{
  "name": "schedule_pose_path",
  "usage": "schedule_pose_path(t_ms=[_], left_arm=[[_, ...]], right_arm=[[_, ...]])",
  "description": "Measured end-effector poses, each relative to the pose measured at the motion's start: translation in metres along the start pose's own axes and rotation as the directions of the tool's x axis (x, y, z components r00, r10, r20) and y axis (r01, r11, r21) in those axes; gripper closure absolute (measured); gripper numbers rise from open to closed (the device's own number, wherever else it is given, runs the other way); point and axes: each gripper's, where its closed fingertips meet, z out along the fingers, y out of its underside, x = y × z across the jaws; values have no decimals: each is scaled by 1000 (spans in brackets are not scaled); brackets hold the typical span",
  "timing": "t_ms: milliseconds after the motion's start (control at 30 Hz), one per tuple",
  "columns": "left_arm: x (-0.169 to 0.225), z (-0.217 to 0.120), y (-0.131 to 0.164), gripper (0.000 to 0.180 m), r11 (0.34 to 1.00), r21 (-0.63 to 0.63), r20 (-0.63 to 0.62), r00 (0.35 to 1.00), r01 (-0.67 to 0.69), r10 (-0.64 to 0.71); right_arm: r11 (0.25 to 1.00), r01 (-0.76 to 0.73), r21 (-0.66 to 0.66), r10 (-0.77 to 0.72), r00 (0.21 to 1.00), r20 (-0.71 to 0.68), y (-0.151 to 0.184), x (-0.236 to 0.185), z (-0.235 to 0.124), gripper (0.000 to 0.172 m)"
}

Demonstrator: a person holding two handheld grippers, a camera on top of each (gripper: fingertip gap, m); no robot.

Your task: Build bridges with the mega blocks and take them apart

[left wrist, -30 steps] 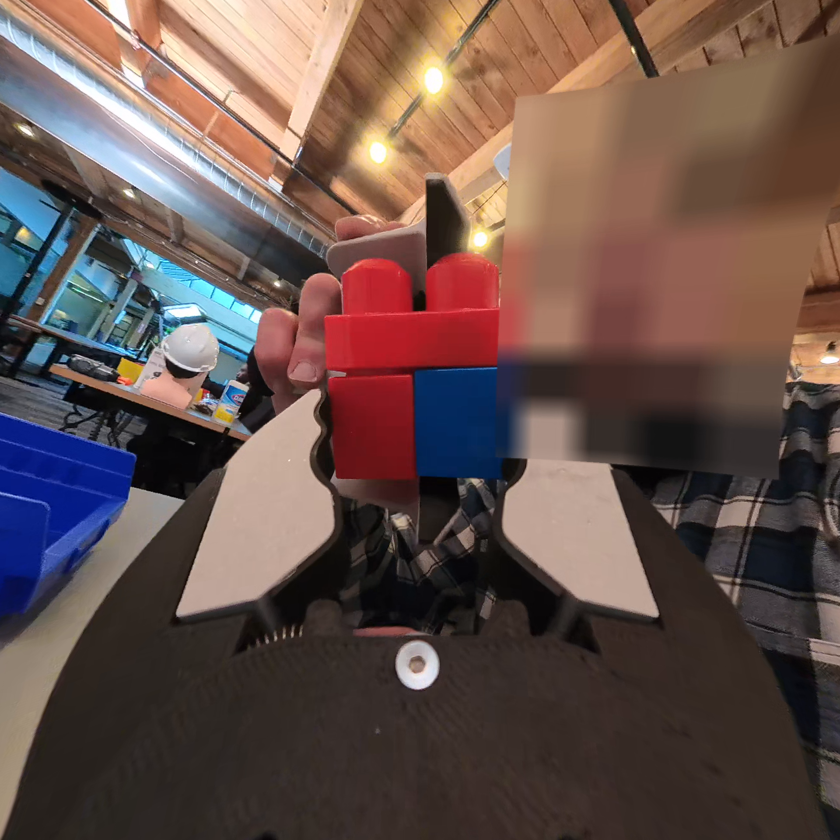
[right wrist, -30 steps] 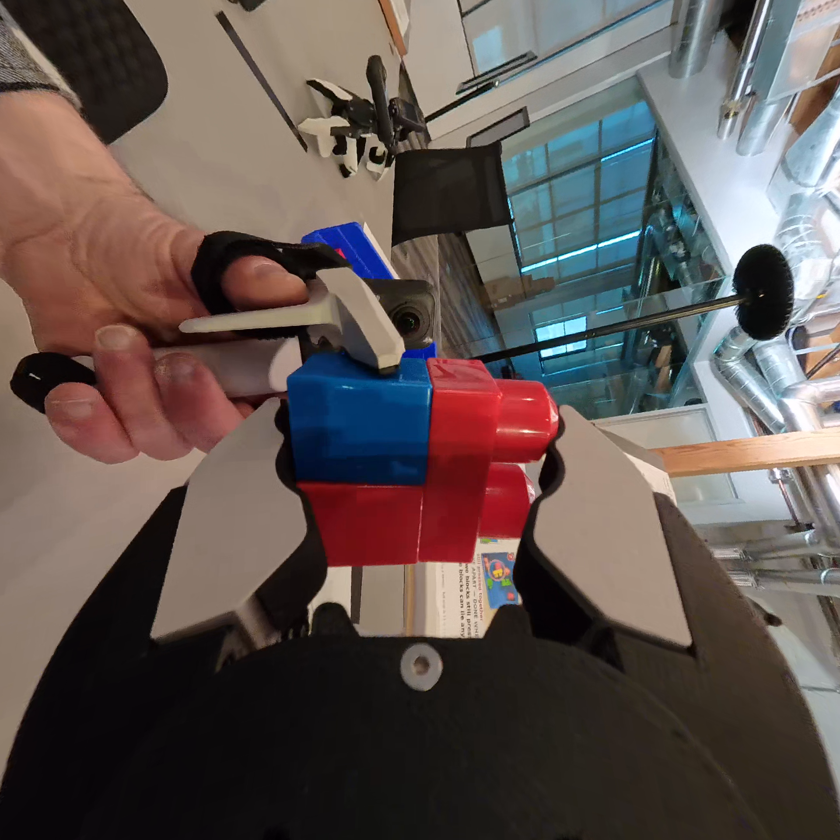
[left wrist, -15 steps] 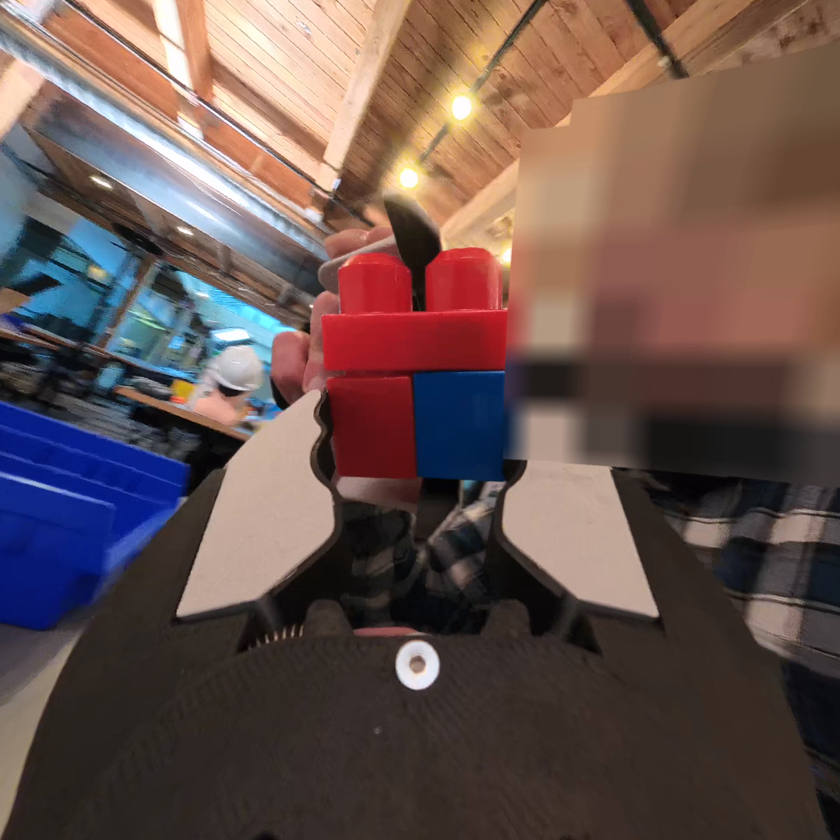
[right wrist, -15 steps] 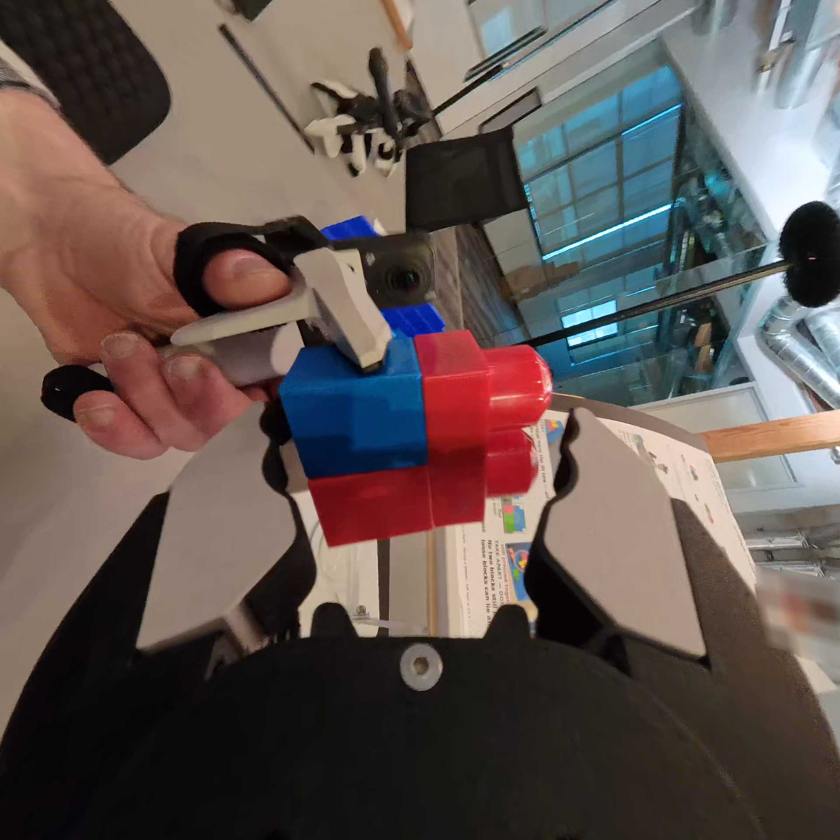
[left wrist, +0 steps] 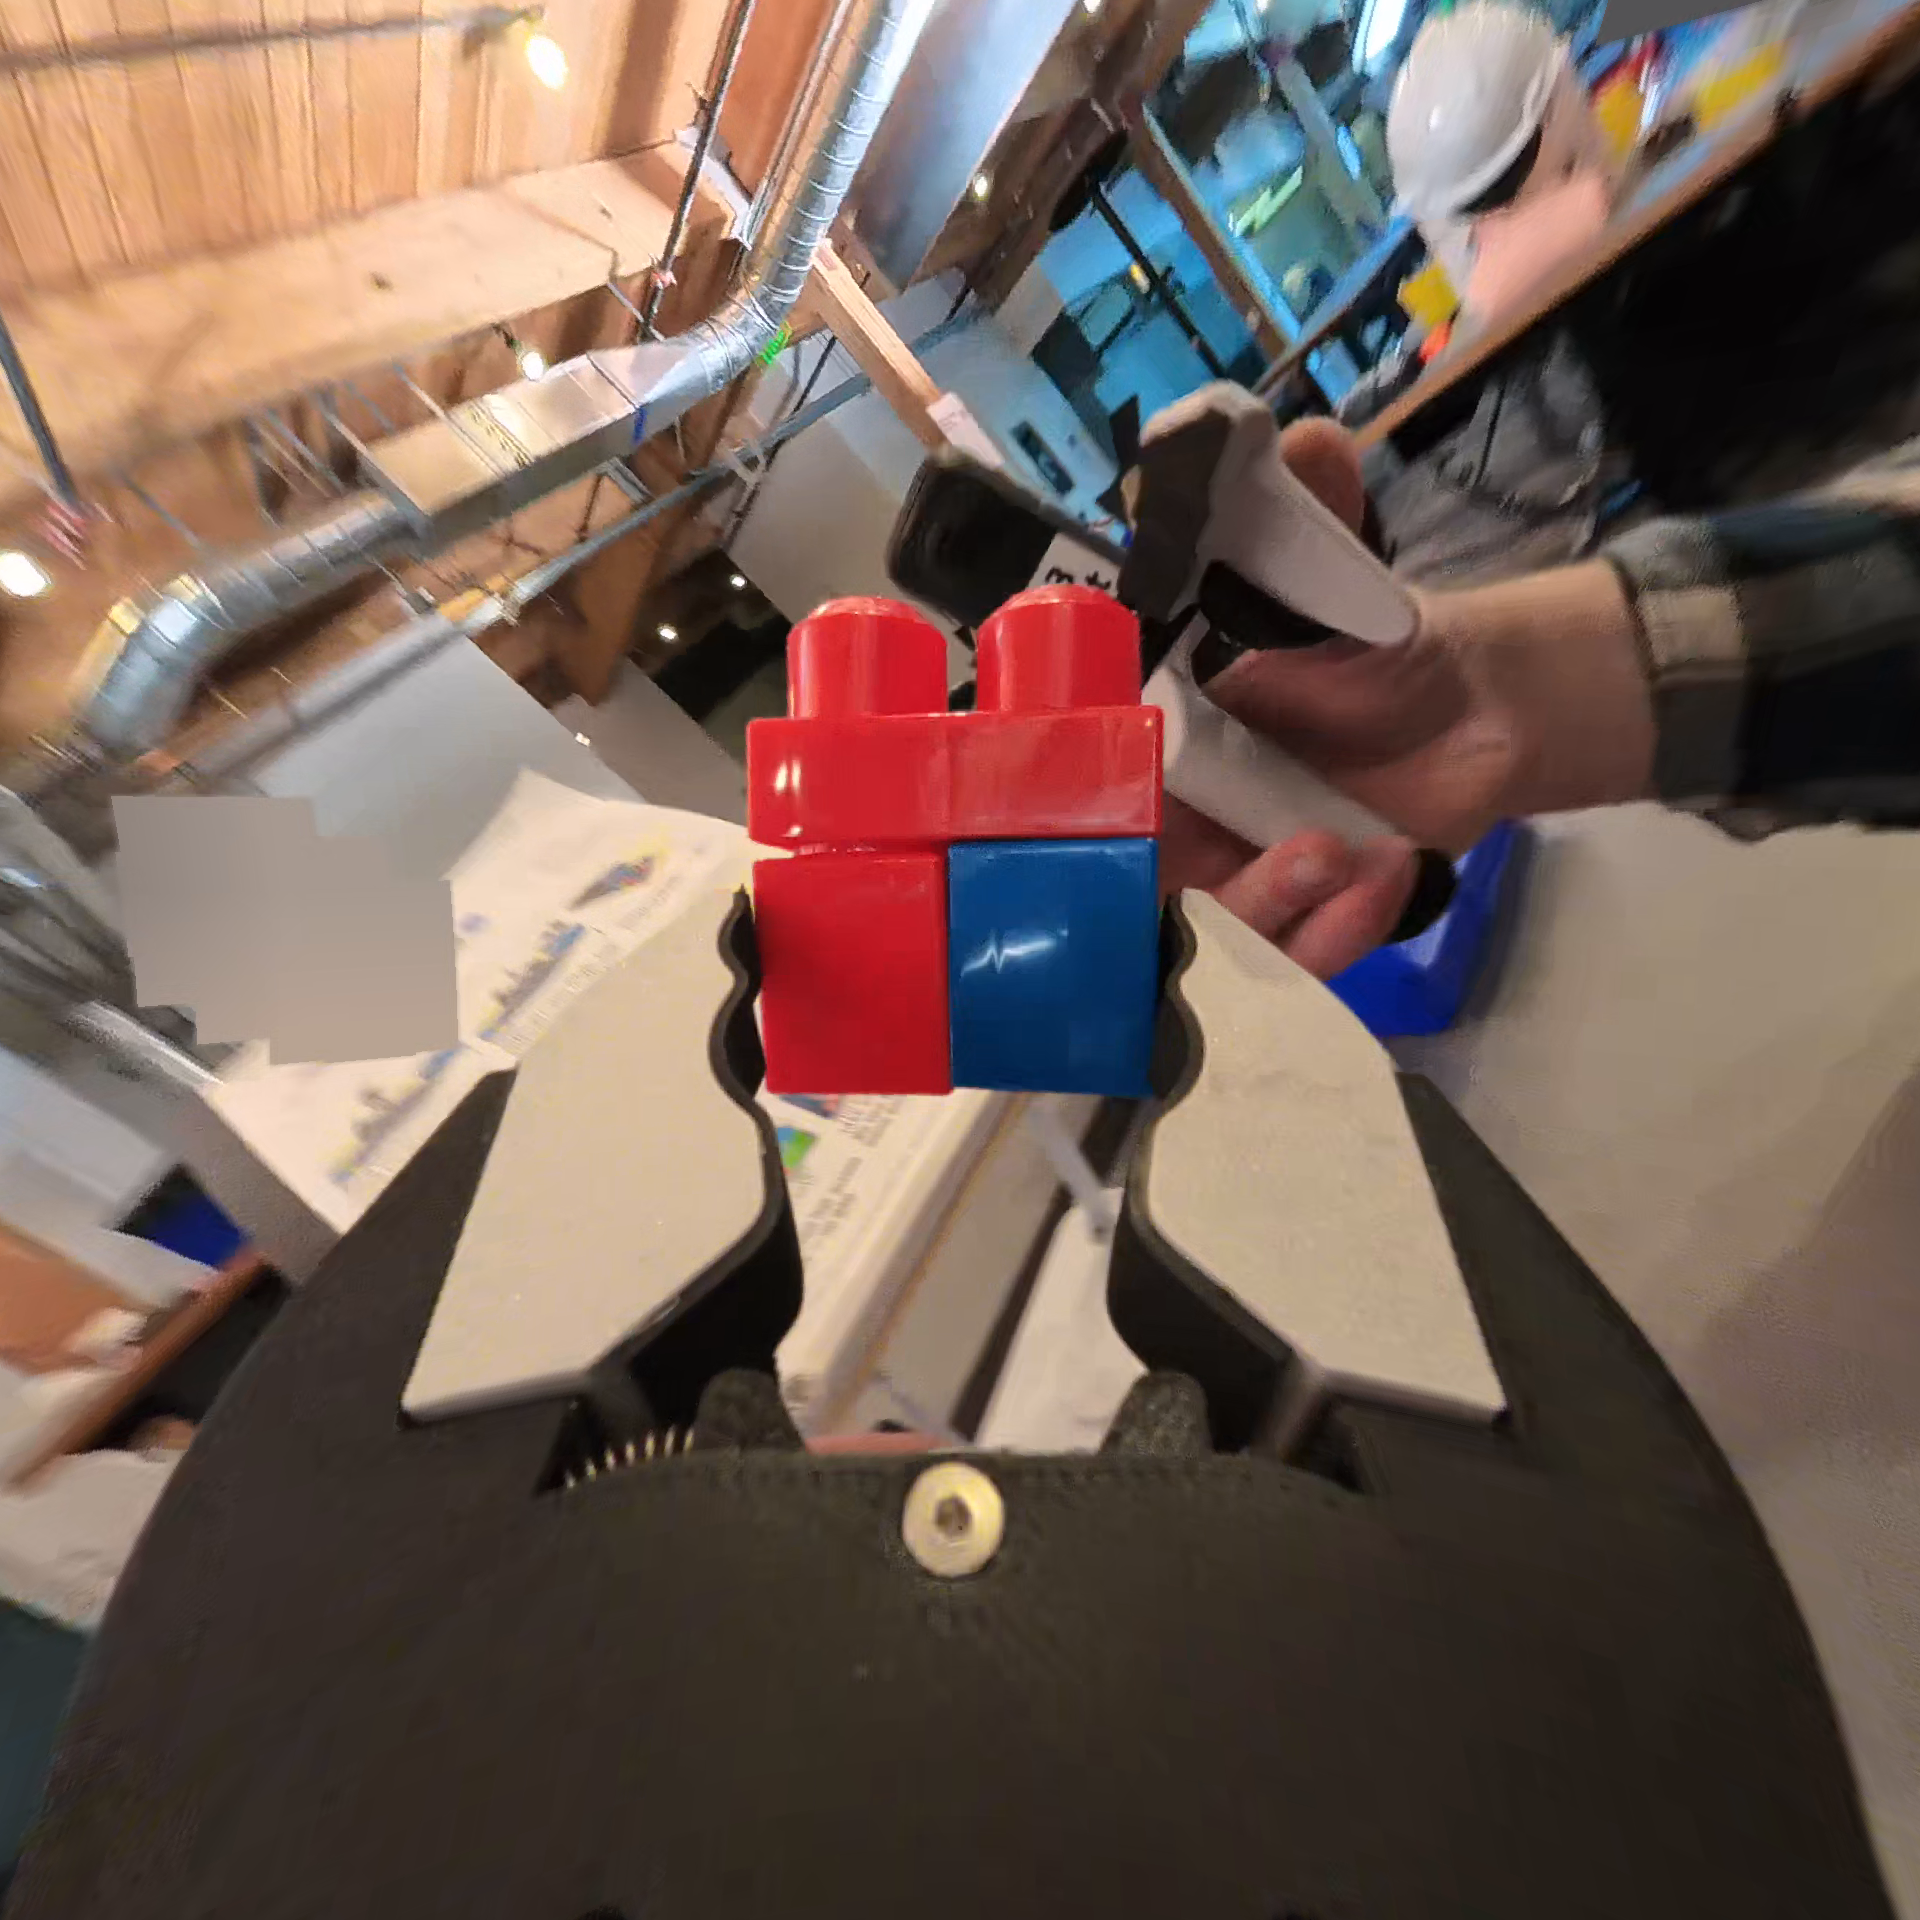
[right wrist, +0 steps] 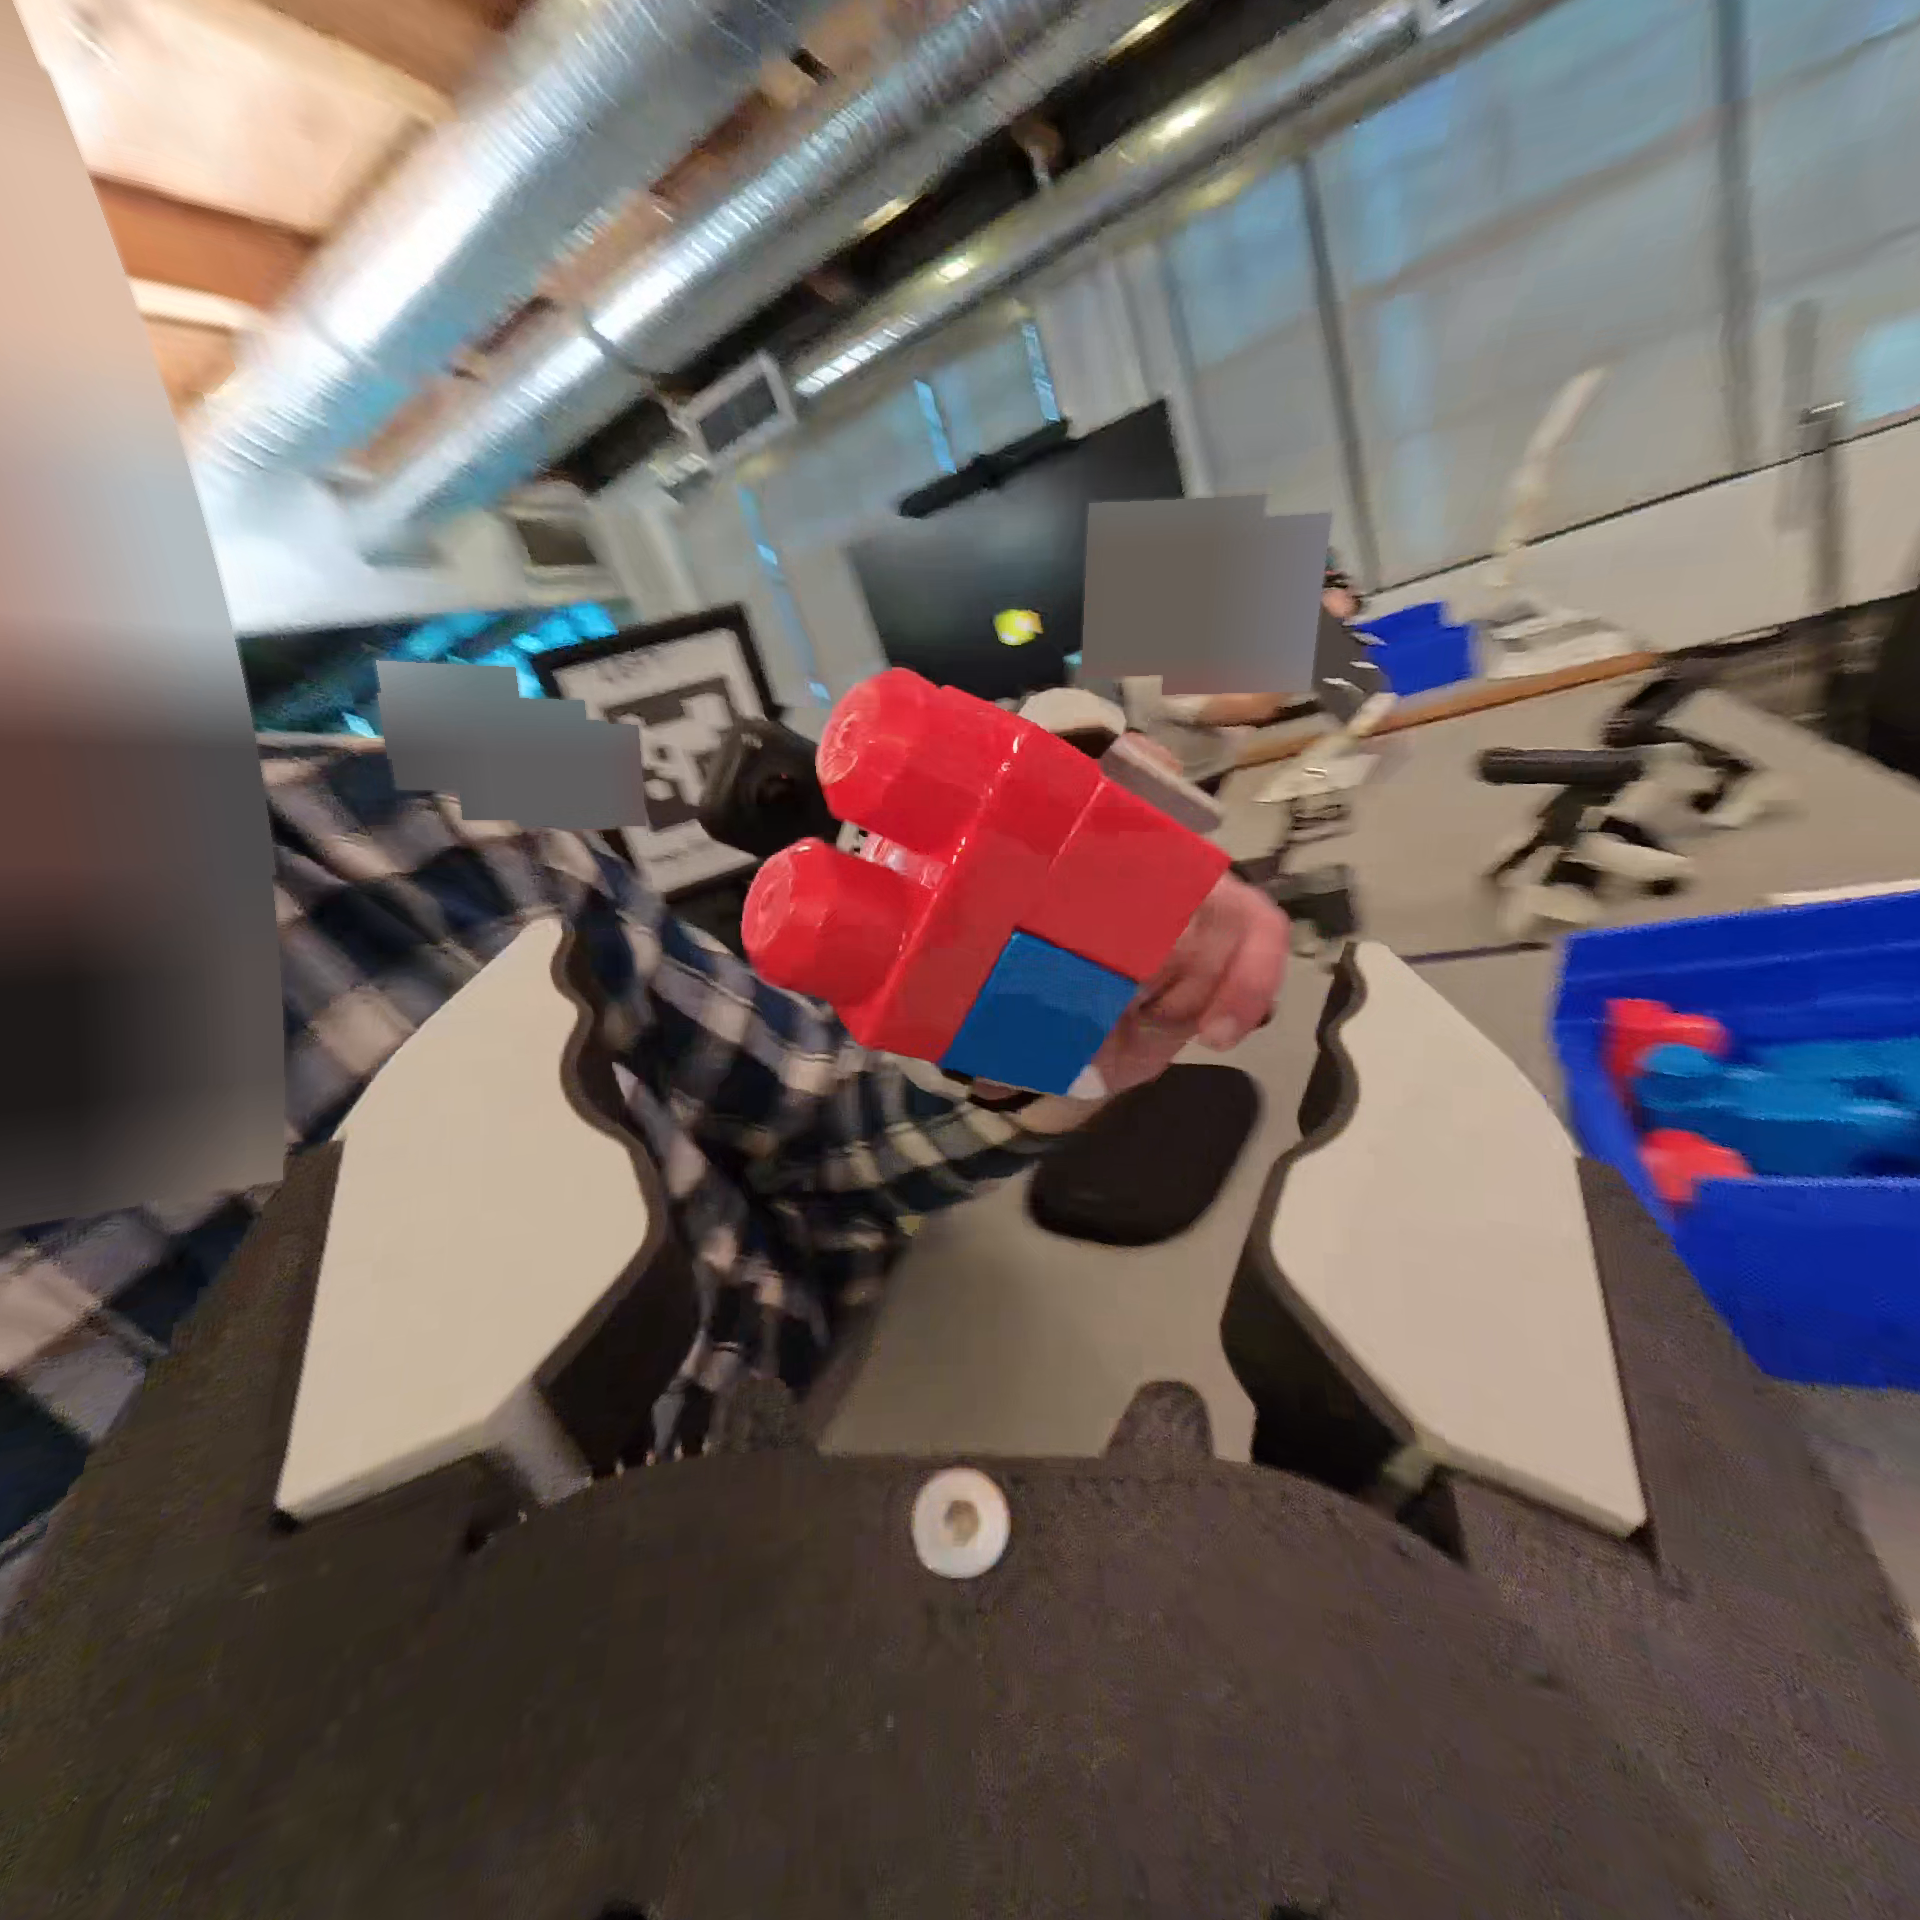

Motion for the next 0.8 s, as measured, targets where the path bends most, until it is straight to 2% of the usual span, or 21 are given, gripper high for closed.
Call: schedule_pose_path(t_ms=[133, 300, 367, 400, 800], left_arm=[[17, 2, -14, 108, 956, -28, -59, 955, -292, 290], [35, 6, -28, 108, 885, 8, -94, 881, -465, 463], [34, 7, -27, 108, 868, 6, -93, 864, -496, 495], [34, 8, -27, 108, 868, 9, -91, 864, -496, 494], [34, 10, -28, 108, 831, 2, -59, 829, -556, 555]], right_arm=[[992, -117, 39, 109, 979, 173, 4, -15, 12, 40], [990, -134, -44, 141, 938, 316, 25, -41, 31, 46], [995, -96, -19, 96, 926, 365, 23, -52, 34, 64], [996, -85, -2, 80, 924, 373, 21, -54, 34, 66], [998, 44, -38, -31, 951, 307, 28, -51, 33, 72]])
